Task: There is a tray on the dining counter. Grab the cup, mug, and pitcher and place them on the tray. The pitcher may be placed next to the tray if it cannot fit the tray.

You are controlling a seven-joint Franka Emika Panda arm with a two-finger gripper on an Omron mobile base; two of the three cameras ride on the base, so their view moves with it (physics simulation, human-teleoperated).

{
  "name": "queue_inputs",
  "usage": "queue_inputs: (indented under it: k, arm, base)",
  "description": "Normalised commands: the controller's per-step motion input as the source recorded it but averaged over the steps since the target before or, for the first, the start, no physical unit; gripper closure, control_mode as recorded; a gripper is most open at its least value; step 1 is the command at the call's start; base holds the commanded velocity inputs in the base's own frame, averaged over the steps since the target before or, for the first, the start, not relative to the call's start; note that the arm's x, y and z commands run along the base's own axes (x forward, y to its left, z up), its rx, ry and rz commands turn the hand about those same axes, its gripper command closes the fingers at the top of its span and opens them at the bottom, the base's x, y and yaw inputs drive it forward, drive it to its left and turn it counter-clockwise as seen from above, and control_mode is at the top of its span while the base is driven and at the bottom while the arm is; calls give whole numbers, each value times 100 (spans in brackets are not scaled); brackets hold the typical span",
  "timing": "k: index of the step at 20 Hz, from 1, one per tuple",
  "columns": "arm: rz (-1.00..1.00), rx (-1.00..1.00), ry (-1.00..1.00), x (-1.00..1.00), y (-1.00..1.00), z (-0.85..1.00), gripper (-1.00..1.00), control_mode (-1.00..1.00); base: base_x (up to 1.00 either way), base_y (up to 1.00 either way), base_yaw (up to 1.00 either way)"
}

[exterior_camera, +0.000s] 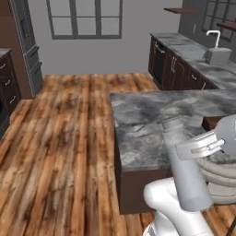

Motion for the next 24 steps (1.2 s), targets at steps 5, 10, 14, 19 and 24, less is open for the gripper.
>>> queue_inputs:
  k: [5, 10, 14, 19, 24]
  arm:
    - [0, 0, 0, 0, 0, 0, 100, 100]
    - [0, 0, 0, 0, 0, 0, 100, 100]
    - [0, 0, 0, 0, 0, 0, 100, 100]
    - [0, 0, 0, 0, 0, 0, 100, 100]
    - [0, 0, 0, 0, 0, 0, 100, 100]
  base:
    - [-24, -55, -37]
    - [-71, -61, -26]
    - [-100, 52, -40]
    - [-93, 72, -28]
    - [-2, -95, 6]
